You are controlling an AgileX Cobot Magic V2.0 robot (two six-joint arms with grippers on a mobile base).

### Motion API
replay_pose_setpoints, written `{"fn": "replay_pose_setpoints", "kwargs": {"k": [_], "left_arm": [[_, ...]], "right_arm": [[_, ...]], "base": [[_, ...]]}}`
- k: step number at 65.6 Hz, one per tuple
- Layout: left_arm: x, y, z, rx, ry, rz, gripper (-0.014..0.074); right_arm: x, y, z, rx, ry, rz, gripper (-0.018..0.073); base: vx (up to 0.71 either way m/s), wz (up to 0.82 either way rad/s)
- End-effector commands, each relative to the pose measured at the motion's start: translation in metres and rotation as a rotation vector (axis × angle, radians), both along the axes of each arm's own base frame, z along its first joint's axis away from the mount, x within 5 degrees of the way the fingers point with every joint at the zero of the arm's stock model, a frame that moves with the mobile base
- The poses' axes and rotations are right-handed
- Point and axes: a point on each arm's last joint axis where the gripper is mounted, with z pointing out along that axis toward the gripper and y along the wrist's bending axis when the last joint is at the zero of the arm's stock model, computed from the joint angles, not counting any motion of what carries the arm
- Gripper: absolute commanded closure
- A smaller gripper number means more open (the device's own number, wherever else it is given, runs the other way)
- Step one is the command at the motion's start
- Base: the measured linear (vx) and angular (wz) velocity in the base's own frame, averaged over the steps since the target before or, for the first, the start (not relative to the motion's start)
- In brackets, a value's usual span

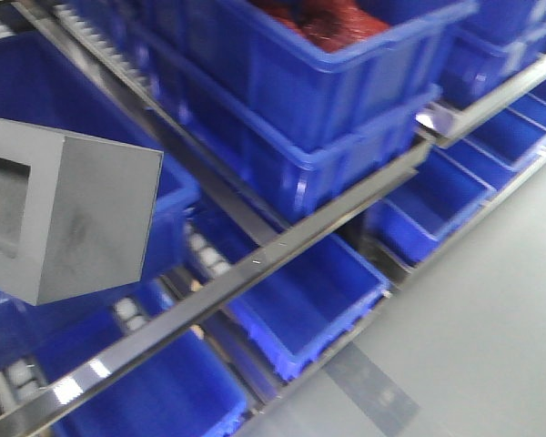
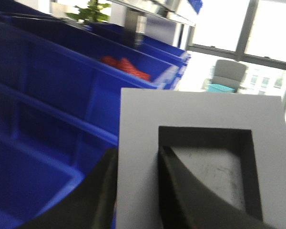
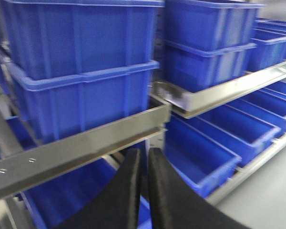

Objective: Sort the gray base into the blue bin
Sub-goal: 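Drive down the aisle to the blue bin shelf, block held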

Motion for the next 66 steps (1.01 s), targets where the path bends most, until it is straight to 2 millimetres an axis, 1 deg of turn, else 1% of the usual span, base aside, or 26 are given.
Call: {"fn": "replay_pose_setpoints", "kwargs": {"k": [1,43,66], "left_arm": [[-0.0031,0.0002,0.0209,-0.079,-0.121,-0.014,0.0439],[-0.0031,0.0002,0.0209,-0.079,-0.121,-0.014,0.0439],[-0.0031,0.0002,0.0209,-0.079,-0.121,-0.014,0.0439]], "right_arm": [[-0.0007,-0.0001,0.0069,-0.013,-0.081,-0.003,0.0564],[-0.0007,-0.0001,0.0069,-0.013,-0.081,-0.003,0.0564],[-0.0007,-0.0001,0.0069,-0.013,-0.081,-0.003,0.0564]], "base": [[0.18,0.69],[0.17,0.67],[0.12,0.46]]}}
